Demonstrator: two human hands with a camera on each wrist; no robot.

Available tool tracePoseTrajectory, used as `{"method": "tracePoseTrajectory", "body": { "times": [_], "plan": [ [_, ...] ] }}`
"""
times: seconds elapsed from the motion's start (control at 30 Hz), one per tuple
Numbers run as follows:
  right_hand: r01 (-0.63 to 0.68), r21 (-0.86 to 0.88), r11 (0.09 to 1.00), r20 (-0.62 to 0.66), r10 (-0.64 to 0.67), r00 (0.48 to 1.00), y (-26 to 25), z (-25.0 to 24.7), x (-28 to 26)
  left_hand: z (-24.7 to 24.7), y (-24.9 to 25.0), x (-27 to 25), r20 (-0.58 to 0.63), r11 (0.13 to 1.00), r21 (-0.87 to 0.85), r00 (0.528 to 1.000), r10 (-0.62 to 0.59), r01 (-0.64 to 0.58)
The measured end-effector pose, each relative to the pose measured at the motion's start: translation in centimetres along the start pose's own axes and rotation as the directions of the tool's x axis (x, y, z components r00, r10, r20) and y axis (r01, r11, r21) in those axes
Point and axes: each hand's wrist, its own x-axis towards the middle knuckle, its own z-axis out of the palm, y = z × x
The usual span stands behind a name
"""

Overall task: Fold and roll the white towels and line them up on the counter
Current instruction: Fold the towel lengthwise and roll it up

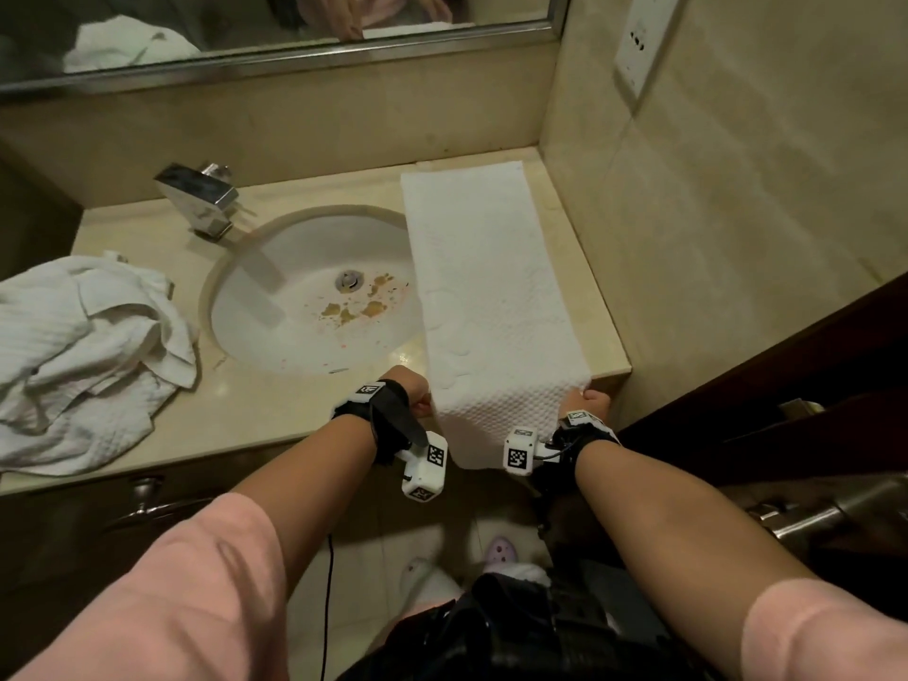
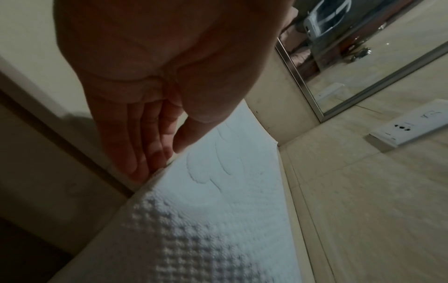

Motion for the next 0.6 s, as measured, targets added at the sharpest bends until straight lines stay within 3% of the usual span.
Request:
{"method": "tracePoseTrajectory", "body": {
  "times": [0.17, 0.27, 0.4, 0.6],
  "plan": [
    [0.056, 0.009, 0.998, 0.125, -0.057, 0.991, -0.3, -1.3, 0.0, -0.7, 0.1, -0.1, 0.057, 1.0, -0.023, 0.998, -0.011, 0.013],
    [0.051, 0.042, 0.998, 0.155, -0.057, 0.986, -0.2, -1.3, 0.7, -1.2, 0.0, 0.2, 0.09, 0.996, 0.092, 0.996, 0.0, -0.009],
    [0.045, 0.137, 0.99, 0.11, -0.061, 0.992, 0.2, -1.4, 1.1, -1.2, -0.9, 2.2, 0.083, 0.984, 0.172, 0.996, 0.021, -0.036],
    [0.148, 0.09, 0.985, 0.049, -0.153, 0.987, -0.4, -1.9, 1.1, -0.5, -1.0, 1.1, 0.027, 0.928, 0.357, 0.994, 0.102, -0.105]
  ]
}}
